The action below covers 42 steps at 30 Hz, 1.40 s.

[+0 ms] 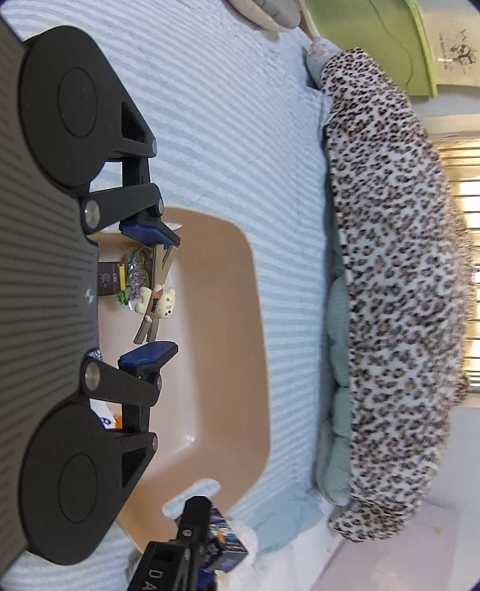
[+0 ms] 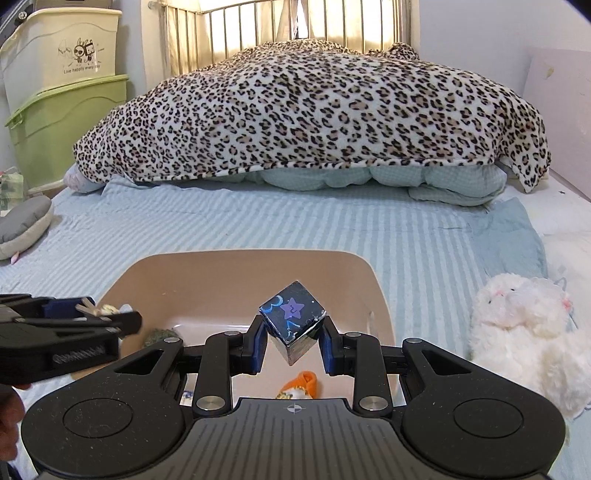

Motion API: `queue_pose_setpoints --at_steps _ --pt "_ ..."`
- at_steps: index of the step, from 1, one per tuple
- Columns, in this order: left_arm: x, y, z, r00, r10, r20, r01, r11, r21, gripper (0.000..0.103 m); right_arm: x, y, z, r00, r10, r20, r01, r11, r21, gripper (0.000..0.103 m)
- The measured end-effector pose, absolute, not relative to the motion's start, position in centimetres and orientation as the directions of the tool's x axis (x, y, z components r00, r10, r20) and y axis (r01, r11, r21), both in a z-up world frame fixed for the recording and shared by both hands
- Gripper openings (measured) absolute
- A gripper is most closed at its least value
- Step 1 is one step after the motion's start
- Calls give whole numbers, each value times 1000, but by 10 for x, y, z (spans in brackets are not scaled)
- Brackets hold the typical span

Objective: Organize objects
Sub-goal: 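Carry the keys and star box over the basket and release both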

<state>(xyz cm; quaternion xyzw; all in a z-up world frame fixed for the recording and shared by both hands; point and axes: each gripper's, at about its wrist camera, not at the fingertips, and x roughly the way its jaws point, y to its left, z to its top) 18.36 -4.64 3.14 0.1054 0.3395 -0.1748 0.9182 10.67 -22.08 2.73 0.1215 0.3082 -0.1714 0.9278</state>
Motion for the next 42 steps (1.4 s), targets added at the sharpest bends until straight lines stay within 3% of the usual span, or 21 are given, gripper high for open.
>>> queue_pose_setpoints --at_steps 12,17,20,21,25,42 --pt "214 -69 -18 581 -150 -800 428 892 143 57 145 -222 -21 645 -193 -739 375 923 87 28" --pt "214 -72 -21 539 -175 -824 451 886 107 59 140 -217 -23 639 -196 -744 369 927 73 48" --pt "208 -71 -17 566 -168 -807 445 887 127 79 132 -214 -13 655 -211 -726 369 927 64 66" --pt "207 -71 -14 571 -168 -803 442 888 129 82 130 -215 -10 657 -214 -723 368 928 60 68" --pt "202 -66 0 573 -187 -798 442 890 109 83 119 -212 4 659 -227 -717 368 929 45 78" --pt "135 -28 56 663 -238 -710 419 904 87 83 46 -182 43 680 -236 -694 404 911 86 84"
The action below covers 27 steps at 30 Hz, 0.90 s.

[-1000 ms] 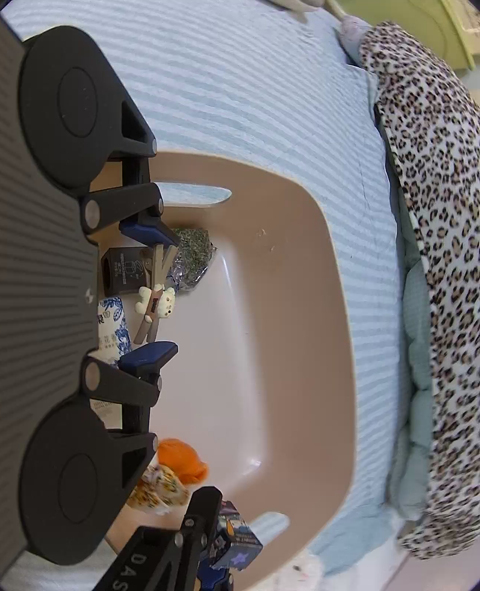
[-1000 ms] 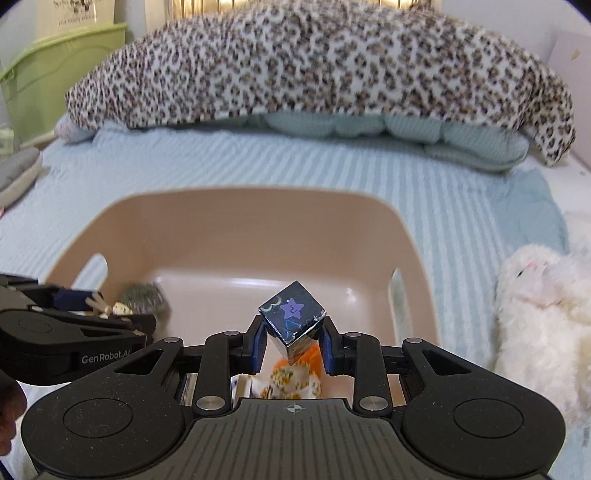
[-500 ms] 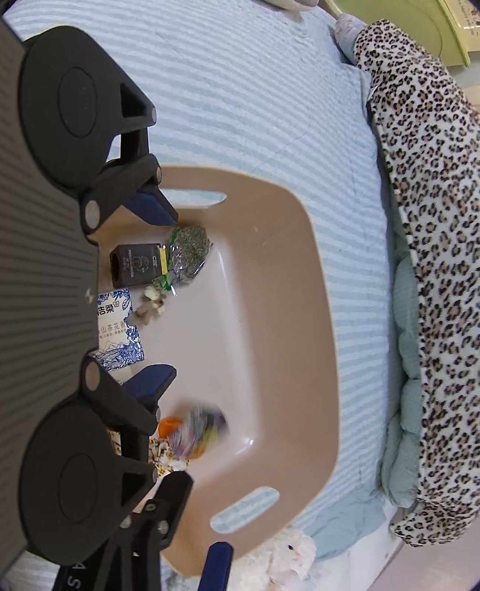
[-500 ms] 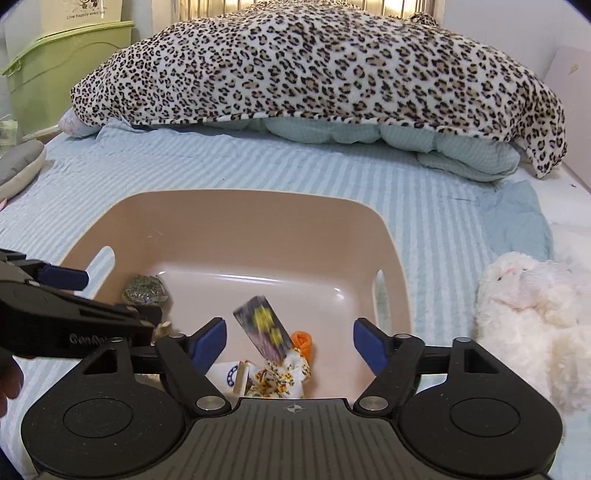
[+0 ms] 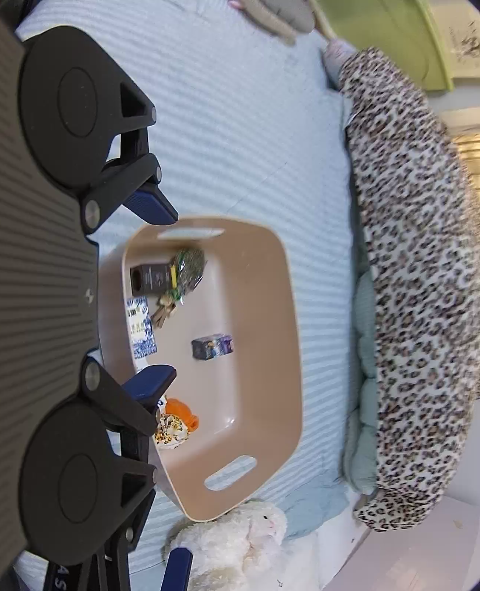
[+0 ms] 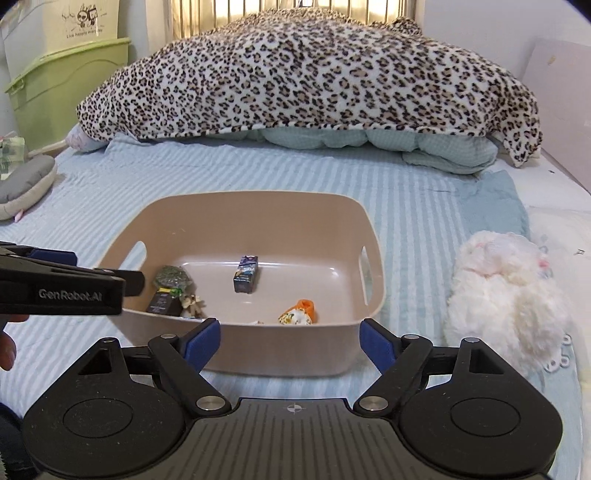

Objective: Organize objects

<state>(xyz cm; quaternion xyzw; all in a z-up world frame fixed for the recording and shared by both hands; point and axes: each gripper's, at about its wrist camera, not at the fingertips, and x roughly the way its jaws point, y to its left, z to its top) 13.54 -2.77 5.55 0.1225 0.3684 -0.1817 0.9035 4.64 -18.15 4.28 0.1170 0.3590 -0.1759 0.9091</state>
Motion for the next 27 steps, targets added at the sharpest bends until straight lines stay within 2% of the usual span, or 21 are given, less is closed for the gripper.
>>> queue_pose_setpoints --at_steps 9,19,27 --pt "88 -10 73 683 -288 -671 475 873 110 83 2 -162 59 710 -265 -652 427 899 100 84" --pt "49 19 75 661 -333 -673 470 883 24 83 -29 -136 69 729 -266 -631 420 902 105 84" --pt "24 35 72 660 -327 -676 458 889 18 83 -54 -126 72 738 -266 -620 434 891 134 84"
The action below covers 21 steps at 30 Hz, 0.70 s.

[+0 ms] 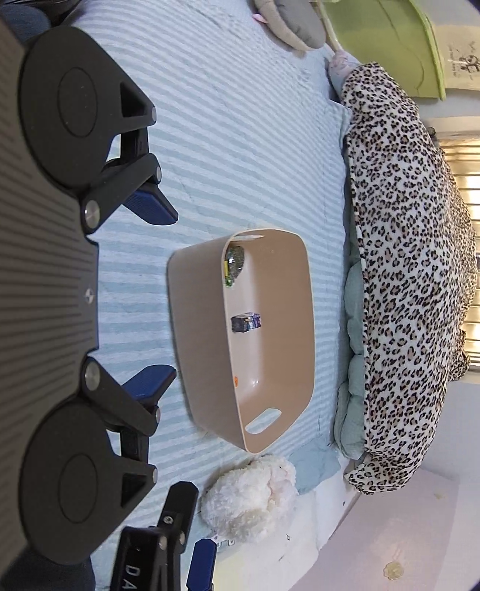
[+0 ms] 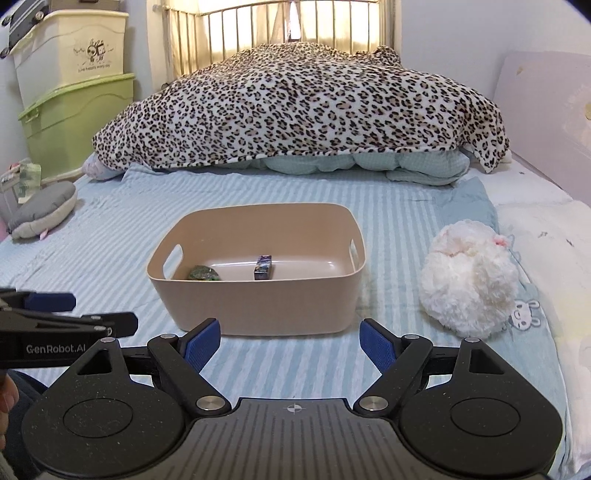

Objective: Organize objects

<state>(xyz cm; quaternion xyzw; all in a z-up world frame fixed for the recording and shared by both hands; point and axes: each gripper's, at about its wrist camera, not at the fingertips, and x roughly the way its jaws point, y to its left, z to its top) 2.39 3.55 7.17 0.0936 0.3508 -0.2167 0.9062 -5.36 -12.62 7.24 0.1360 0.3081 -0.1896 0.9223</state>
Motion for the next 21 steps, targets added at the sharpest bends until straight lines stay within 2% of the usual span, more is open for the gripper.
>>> queue_pose_setpoints --at_steps 21 --pt "-37 67 98 683 -364 -633 477 879 9 83 -105 -90 87 757 -256 -601 421 894 150 85"
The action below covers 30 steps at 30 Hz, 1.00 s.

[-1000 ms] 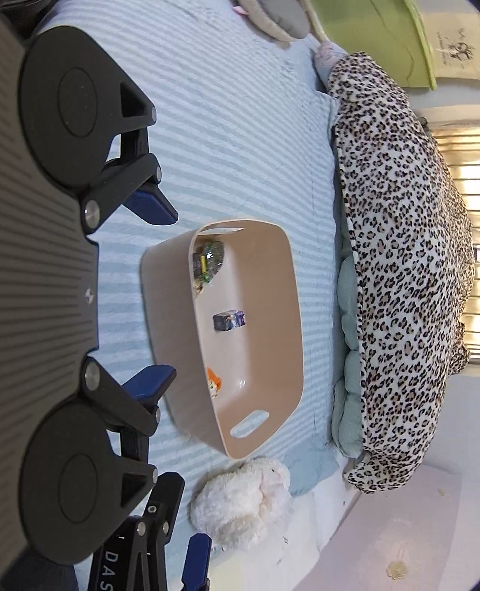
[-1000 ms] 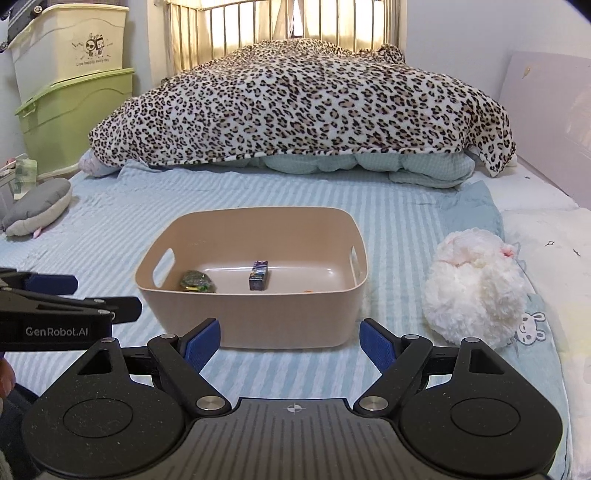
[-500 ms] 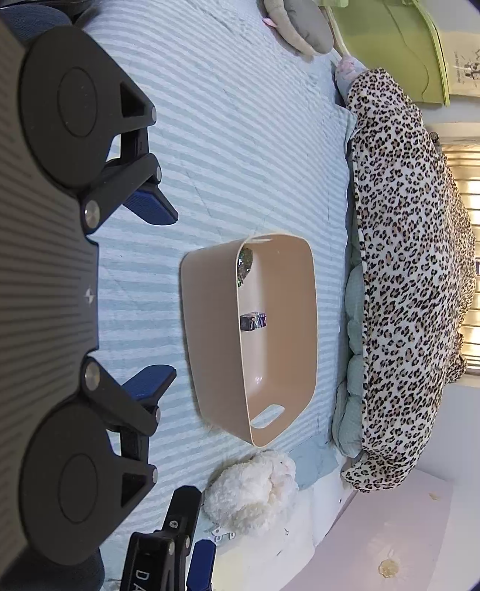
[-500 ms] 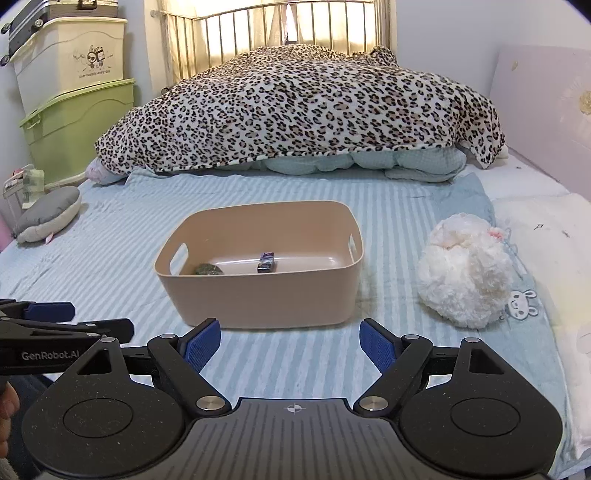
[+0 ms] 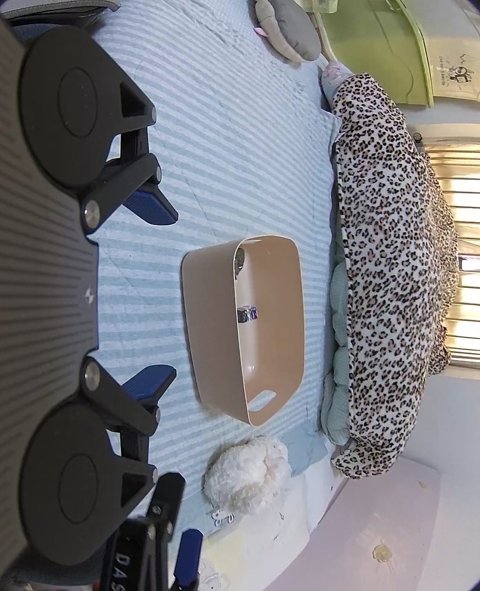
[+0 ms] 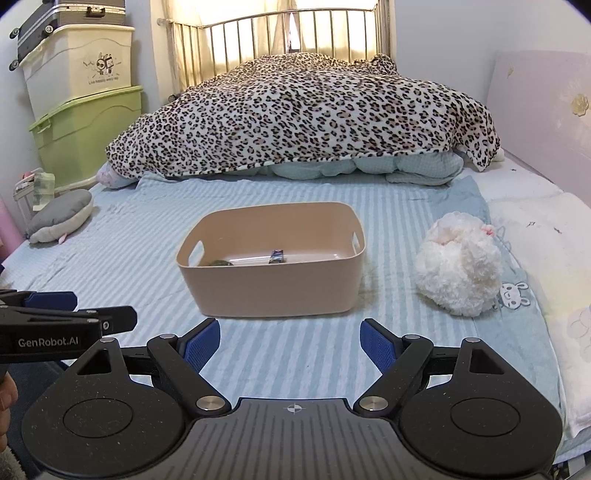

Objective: Organize objects

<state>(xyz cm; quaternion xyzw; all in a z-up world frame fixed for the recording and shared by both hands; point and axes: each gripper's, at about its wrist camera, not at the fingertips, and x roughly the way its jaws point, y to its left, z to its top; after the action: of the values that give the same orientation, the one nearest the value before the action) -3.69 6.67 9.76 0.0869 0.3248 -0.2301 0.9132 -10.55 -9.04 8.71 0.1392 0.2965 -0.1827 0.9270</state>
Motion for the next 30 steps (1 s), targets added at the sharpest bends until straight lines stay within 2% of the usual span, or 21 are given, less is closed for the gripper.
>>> queue_pose_setpoints --at_steps 12,30 --pt "-55 74 106 703 -370 -608 490 871 36 83 -121 -78 94 759 -258 -598 417 897 143 85" --pt "-62 78 106 689 -378 -618 499 866 27 83 -128 -76 96 750 -258 -609 424 894 143 86"
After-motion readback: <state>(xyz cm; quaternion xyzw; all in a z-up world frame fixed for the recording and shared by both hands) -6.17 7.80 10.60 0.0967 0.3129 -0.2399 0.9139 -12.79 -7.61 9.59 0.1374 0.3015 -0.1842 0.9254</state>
